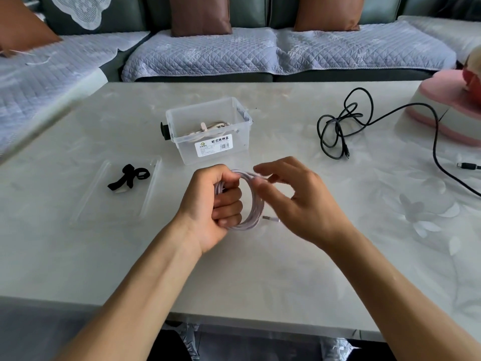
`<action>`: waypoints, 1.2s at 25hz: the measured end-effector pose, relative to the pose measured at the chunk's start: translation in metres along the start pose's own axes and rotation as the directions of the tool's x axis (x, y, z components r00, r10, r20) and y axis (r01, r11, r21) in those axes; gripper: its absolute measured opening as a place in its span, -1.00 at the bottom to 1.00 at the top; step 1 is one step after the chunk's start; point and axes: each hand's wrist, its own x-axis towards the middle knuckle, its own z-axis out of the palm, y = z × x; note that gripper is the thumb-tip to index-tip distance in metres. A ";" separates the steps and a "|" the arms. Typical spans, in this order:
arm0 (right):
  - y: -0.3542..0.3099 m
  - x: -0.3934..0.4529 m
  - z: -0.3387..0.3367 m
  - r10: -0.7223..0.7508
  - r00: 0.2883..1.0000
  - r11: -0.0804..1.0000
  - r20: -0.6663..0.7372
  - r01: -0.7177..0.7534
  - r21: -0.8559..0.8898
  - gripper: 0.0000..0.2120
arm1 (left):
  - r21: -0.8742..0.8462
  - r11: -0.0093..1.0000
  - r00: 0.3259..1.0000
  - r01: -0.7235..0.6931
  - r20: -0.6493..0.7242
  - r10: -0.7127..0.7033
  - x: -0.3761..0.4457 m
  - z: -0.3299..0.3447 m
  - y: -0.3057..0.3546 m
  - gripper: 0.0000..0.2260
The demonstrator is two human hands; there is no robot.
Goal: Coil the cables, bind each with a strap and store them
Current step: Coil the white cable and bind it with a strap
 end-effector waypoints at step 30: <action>-0.025 0.006 0.001 0.229 0.966 0.933 0.124 -0.254 0.255 -0.79 | -0.316 0.937 0.986 -0.153 -0.115 0.122 -0.006 0.011 0.000 -0.58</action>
